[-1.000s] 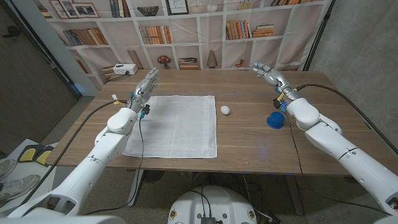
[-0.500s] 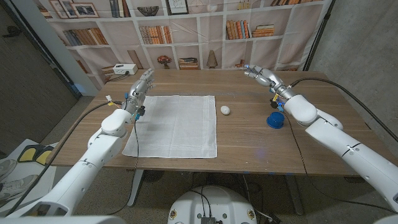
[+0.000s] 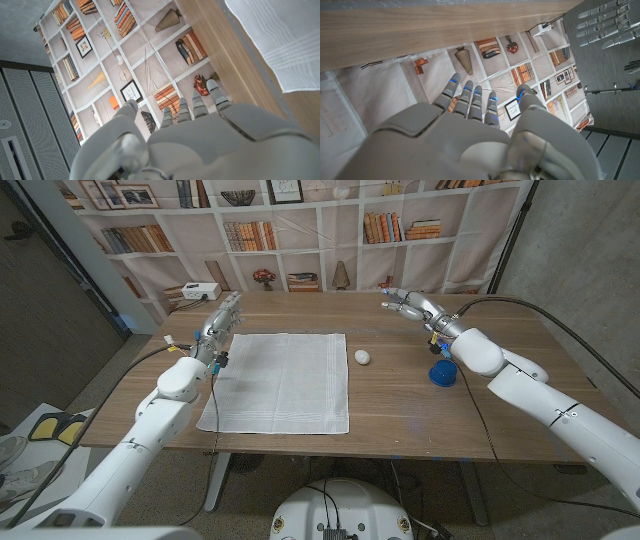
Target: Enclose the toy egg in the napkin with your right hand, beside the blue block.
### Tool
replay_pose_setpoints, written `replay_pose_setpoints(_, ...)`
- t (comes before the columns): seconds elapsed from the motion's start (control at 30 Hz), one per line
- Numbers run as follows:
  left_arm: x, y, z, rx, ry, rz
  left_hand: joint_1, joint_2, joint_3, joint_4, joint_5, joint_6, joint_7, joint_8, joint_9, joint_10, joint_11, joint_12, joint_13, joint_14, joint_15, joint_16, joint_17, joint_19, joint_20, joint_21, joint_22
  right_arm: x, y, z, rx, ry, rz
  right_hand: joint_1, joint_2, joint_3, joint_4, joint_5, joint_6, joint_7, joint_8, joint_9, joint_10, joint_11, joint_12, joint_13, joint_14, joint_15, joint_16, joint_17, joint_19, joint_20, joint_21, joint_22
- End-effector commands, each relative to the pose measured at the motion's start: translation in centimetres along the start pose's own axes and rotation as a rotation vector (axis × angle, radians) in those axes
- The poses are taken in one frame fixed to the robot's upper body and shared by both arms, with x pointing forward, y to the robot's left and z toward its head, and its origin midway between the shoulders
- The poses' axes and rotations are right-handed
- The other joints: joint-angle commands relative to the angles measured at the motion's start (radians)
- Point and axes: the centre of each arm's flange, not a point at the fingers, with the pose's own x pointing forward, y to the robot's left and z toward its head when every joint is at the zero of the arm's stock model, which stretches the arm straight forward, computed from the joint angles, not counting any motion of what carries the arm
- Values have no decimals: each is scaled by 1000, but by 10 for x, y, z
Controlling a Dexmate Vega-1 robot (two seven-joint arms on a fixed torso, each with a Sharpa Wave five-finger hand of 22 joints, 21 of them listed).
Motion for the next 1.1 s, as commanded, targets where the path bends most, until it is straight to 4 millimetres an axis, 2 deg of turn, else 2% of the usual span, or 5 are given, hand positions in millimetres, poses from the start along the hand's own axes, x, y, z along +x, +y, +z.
replay_pose_setpoints(0.03,-4,5,-5,-9,7,13,-7,0,6,-3,5,7,0,3,0,4,1,6,0,8,-1,8,2,2,11,-2,4,7,8,14,-123,-5,63,10,5,3,-6,11,9,-7,0,0,7,-6,-4,0,0,-9,3,-2,8,-2,-2,3)
replay_pose_setpoints(0.93,2,8,-9,-17,12,15,-15,0,7,-6,5,8,1,0,1,4,1,3,-4,7,-1,5,2,5,12,-8,4,23,35,29,-272,-24,215,62,17,25,-21,19,26,-4,4,-1,21,-12,-10,-8,6,-29,-1,-19,23,-13,-9,2)
replay_pose_setpoints(1.1,2,7,-10,-20,14,15,-16,-1,7,-6,5,8,0,0,1,4,0,2,-5,7,-1,5,2,6,12,-10,4,26,38,30,-301,-15,233,84,10,30,-27,18,14,-5,-2,-2,11,-21,-18,-10,3,-33,-6,-26,25,-13,-13,2)
